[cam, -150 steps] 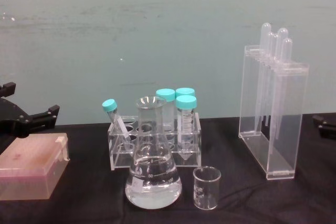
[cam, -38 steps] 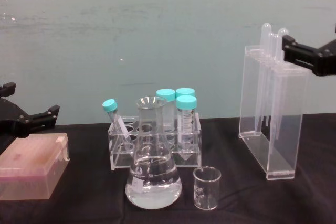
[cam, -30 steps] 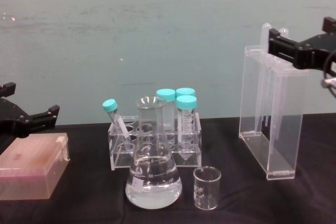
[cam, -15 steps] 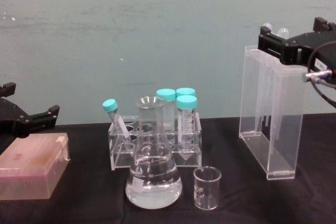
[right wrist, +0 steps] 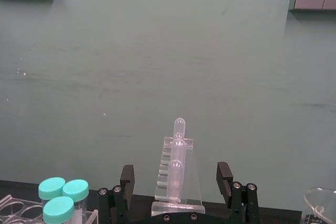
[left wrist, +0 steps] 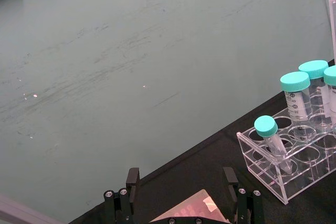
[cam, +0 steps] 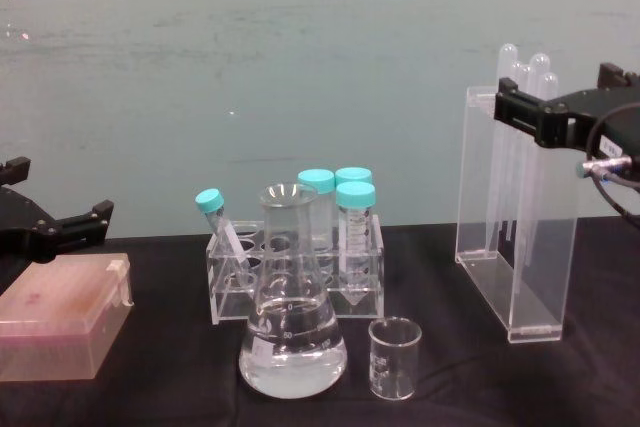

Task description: Place the experimental apparatus aside using one hand.

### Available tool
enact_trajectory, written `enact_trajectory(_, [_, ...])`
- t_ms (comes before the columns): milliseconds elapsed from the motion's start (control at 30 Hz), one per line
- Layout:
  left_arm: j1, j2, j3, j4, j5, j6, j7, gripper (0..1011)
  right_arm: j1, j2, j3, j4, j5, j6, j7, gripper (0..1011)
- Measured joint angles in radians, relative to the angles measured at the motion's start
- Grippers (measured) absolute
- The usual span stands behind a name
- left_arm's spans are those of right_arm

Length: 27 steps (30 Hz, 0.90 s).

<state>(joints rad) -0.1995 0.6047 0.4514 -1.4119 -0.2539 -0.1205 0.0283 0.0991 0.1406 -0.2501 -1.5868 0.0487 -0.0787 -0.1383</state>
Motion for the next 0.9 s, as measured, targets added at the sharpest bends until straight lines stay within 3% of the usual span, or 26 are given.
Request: enact_trajectory(900, [0.000, 0.000, 0.000, 0.000, 0.000, 0.000, 0.000, 1000, 0.038, -0.060, 0.055, 0.076, -0.036, 0.019, 0.070, 1000])
